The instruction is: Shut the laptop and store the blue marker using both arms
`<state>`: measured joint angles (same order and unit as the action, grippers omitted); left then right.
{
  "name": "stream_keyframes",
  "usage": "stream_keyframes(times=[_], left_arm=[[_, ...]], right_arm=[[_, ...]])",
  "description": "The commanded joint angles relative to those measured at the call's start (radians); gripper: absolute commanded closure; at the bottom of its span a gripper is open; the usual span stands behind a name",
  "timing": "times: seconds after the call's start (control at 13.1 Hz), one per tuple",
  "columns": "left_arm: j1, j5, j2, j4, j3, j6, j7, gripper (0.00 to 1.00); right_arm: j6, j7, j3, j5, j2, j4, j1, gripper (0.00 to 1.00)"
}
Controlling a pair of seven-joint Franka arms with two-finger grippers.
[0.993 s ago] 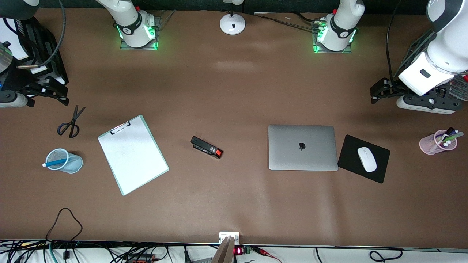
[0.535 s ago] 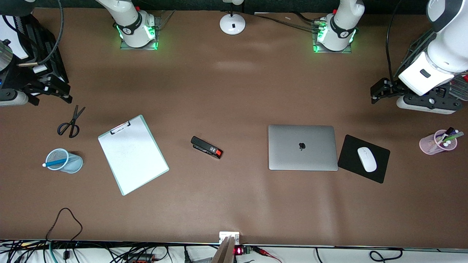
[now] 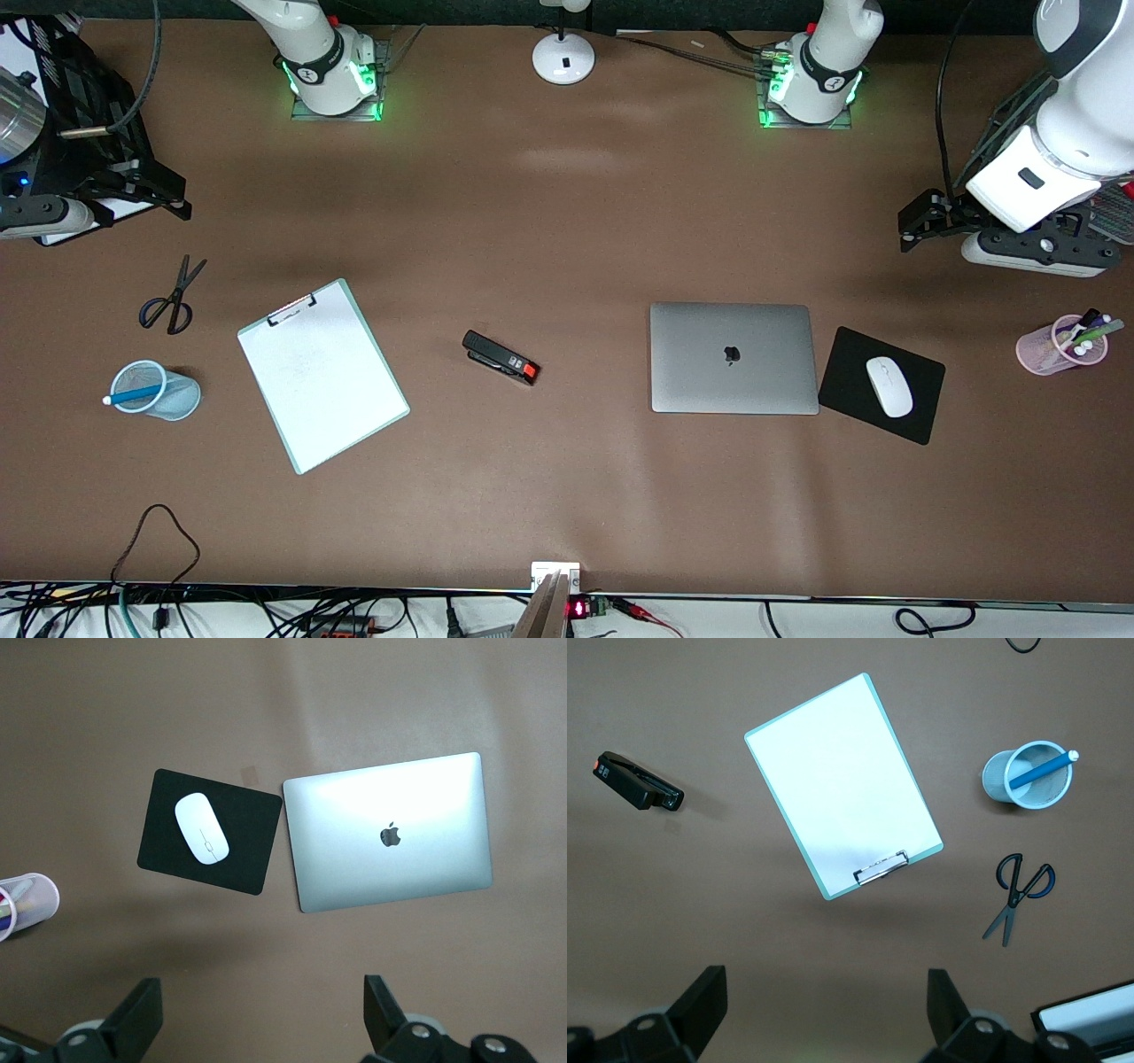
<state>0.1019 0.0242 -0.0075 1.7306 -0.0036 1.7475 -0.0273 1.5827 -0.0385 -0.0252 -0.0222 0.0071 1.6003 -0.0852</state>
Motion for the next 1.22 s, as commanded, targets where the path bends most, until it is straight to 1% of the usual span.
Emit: stream_keyframes(times=[0.0, 0.31, 0.53, 0.69, 1.15], left_arm=[[-0.004, 0.023, 0.001, -0.014, -0.003, -0.014, -0.020, 0.00], [-0.005, 0.022, 0.001, -0.013, -0.003, -0.017, -0.017, 0.00], [-0.005, 0.022, -0.002, -0.023, -0.009, -0.098, -0.019, 0.00], [-0.004, 0.022, 0.000, -0.028, -0.010, -0.103, -0.017, 0.00], [-0.005, 0.023, 0.014, -0.034, -0.004, -0.102, -0.017, 0.00]], right_arm=[[-0.013, 0.003, 0.008, -0.010, -0.019, 0.013, 0.002, 0.00], [-0.013, 0.002, 0.007, -0.001, -0.022, 0.015, 0.004, 0.00], [0.000, 0.002, 0.007, 0.013, -0.022, 0.015, 0.002, 0.00], [0.010, 0.012, 0.008, 0.036, -0.021, 0.015, 0.001, 0.00], [0.029, 0.015, 0.005, 0.038, -0.012, 0.013, 0.010, 0.00]])
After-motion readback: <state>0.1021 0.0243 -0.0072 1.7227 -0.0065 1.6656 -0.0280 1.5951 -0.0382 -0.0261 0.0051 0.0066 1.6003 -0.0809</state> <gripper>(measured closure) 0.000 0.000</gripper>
